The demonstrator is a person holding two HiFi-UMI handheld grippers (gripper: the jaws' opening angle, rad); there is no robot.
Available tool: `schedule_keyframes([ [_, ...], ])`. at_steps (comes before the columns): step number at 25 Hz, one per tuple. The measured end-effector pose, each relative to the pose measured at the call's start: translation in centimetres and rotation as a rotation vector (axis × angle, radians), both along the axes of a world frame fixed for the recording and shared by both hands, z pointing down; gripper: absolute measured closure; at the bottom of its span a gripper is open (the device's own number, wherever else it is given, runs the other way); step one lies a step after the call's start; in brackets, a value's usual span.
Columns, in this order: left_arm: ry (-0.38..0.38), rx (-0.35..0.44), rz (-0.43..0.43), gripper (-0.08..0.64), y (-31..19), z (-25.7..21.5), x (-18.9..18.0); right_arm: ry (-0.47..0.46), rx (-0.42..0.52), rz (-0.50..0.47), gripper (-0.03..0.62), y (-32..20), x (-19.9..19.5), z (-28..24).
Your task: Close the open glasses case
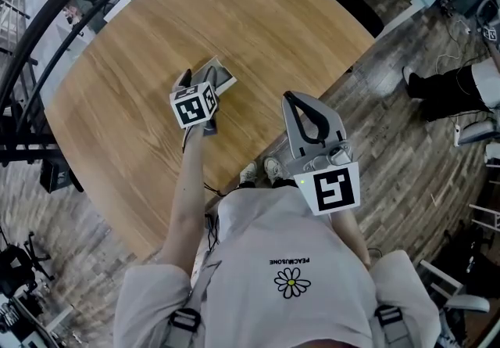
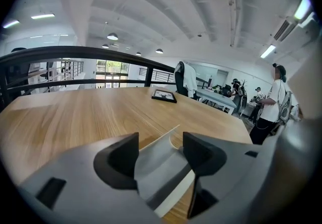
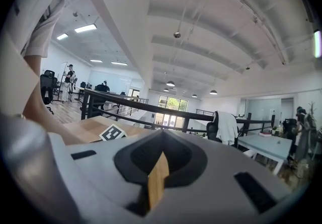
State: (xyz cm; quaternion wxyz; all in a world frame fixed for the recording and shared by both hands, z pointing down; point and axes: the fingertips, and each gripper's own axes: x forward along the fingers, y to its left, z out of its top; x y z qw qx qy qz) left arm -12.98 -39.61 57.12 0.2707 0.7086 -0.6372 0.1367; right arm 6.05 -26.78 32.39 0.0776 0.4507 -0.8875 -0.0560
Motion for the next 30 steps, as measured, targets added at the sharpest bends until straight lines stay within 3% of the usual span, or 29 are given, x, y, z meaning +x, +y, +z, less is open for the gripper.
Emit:
schedule_keyframes([
  [15, 0.046, 0.009, 0.020, 0.290, 2.2, -0.5, 2.1, 0.075, 0.022, -0.007, 0.584, 0.5, 0.1, 1.0],
  [19, 0.053, 0.006, 0.023, 0.290, 3.3, -0.1, 3.1, 0.026, 0.010, -0.030, 0.584, 0.7, -0.5, 0.8],
  [30, 0.054, -0.028, 0.026, 0.290, 5.1, 1.5, 4.6, 0.041, 0.008, -0.020, 0.584, 1.4, 0.2, 1.1],
])
